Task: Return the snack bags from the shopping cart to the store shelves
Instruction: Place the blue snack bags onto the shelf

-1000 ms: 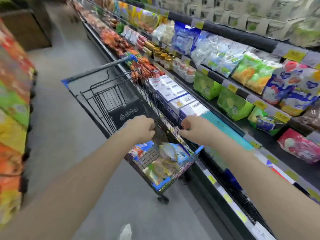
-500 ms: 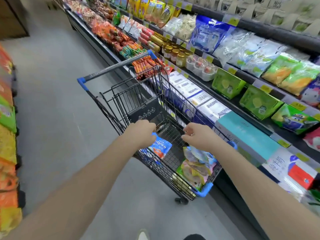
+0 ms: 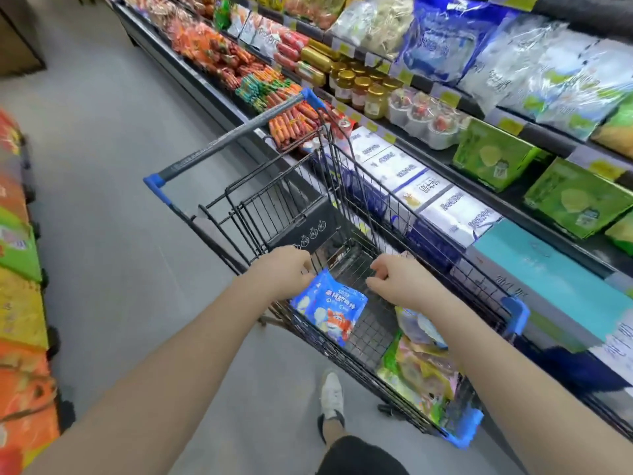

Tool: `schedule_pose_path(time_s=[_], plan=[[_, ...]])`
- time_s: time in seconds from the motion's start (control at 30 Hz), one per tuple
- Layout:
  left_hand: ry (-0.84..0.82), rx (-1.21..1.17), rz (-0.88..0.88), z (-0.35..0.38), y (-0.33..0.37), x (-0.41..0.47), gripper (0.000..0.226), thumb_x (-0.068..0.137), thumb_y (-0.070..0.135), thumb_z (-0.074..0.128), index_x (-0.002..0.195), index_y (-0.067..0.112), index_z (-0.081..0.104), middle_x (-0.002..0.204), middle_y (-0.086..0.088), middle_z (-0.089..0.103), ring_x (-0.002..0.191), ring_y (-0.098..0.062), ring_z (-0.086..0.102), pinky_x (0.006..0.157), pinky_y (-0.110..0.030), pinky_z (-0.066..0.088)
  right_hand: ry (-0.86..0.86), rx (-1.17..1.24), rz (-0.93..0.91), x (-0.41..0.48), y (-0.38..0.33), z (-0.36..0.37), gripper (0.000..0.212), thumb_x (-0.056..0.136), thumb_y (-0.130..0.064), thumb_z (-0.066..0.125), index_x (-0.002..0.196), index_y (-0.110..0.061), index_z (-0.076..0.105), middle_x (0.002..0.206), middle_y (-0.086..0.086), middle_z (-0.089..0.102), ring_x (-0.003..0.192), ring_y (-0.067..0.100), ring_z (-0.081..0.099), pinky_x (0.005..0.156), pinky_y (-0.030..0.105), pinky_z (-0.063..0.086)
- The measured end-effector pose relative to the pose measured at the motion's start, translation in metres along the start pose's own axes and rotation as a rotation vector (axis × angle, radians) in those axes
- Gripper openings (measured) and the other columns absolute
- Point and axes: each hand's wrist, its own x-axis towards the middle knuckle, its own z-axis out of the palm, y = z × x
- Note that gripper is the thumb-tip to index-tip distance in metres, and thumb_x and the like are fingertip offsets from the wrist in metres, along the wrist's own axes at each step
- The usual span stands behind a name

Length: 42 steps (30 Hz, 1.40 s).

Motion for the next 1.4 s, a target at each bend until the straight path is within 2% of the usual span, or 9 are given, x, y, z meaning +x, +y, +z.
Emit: schedule_pose_path(time_s=[0.17,0.37,0.53,0.7,0.8,0.97,1.13,1.27,1.4], plan=[[-0.113,0.037,0.009,-0.002,-0.012,0.065,0.021,0.091,0.038,0.047,0.105,0.03,0.06,0.109,-0.001,0.057,0.104,-0.025,0.059,0.088,-0.041,0.051,-0.115,0.001,0.05,0.073,0.007,0.008,0.045,0.097,-0.043,0.056,0.136,-0.019,0.053,0.123,0.001,0.065,0.103,0.022,0.062,0.088,0.035,0.053],[-0.2,0.039,0.013,0.004,-0.032,0.118,0.029,0.092,0.036,0.047,0.117,0.028,0.061,0.114,-0.001,0.059,0.106,-0.025,0.059,0.088,-0.038,0.051,-0.198,0.015,0.165,0.124,0.021,0.021,0.046,0.095,-0.041,0.057,0.134,-0.018,0.055,0.128,0.004,0.064,0.112,0.024,0.062,0.094,0.04,0.054],[-0.261,0.043,0.077,0.01,-0.042,0.155,0.035,0.094,0.035,0.048,0.126,0.027,0.059,0.119,0.001,0.057,0.112,-0.023,0.058,0.094,-0.04,0.049,-0.221,0.079,0.298,0.15,0.037,0.049,0.038,0.093,-0.039,0.058,0.124,-0.017,0.058,0.121,0.005,0.066,0.107,0.025,0.063,0.092,0.041,0.055],[-0.339,0.095,0.194,0.024,-0.048,0.195,0.037,0.094,0.035,0.048,0.129,0.024,0.056,0.128,-0.002,0.055,0.118,-0.025,0.055,0.095,-0.038,0.047,-0.235,0.145,0.421,0.163,0.045,0.085,0.032,0.095,-0.037,0.057,0.118,-0.015,0.058,0.116,0.006,0.065,0.101,0.024,0.06,0.079,0.032,0.048],[-0.408,0.119,0.256,0.04,-0.054,0.216,0.037,0.095,0.035,0.048,0.129,0.023,0.056,0.13,-0.003,0.055,0.119,-0.025,0.055,0.094,-0.038,0.048,-0.239,0.185,0.496,0.164,0.048,0.105,0.021,0.096,-0.035,0.054,0.104,-0.016,0.053,0.103,0.004,0.062,0.101,0.027,0.061,0.075,0.033,0.045],[-0.497,0.142,0.285,0.069,-0.064,0.242,0.033,0.092,0.039,0.048,0.122,0.026,0.057,0.124,0.001,0.055,0.113,-0.024,0.056,0.093,-0.04,0.049,-0.24,0.337,0.64,0.165,0.055,0.144,0.042,0.099,-0.037,0.054,0.131,-0.01,0.055,0.131,0.011,0.064,0.121,0.03,0.059,0.089,0.033,0.047],[-0.555,0.174,0.322,0.102,-0.076,0.261,0.018,0.087,0.042,0.046,0.095,0.03,0.057,0.106,0.001,0.057,0.101,-0.024,0.059,0.083,-0.038,0.05,-0.269,0.46,0.75,0.176,0.067,0.187,0.044,0.102,-0.036,0.052,0.131,-0.004,0.058,0.131,0.013,0.066,0.123,0.031,0.06,0.098,0.033,0.046],[-0.559,0.228,0.295,0.12,-0.087,0.27,0.023,0.088,0.038,0.047,0.1,0.025,0.061,0.111,0.001,0.058,0.106,-0.025,0.059,0.085,-0.04,0.053,-0.273,0.556,0.838,0.188,0.086,0.22,0.047,0.095,-0.038,0.064,0.125,-0.003,0.061,0.12,0.014,0.068,0.114,0.031,0.063,0.092,0.035,0.048],[-0.577,0.282,0.292,0.139,-0.094,0.278,0.031,0.093,0.038,0.047,0.117,0.023,0.06,0.117,-0.002,0.057,0.11,-0.025,0.057,0.086,-0.04,0.052,-0.262,0.607,0.882,0.202,0.097,0.248,0.061,0.087,-0.043,0.072,0.135,-0.01,0.053,0.124,0.007,0.064,0.111,0.024,0.062,0.09,0.035,0.051]])
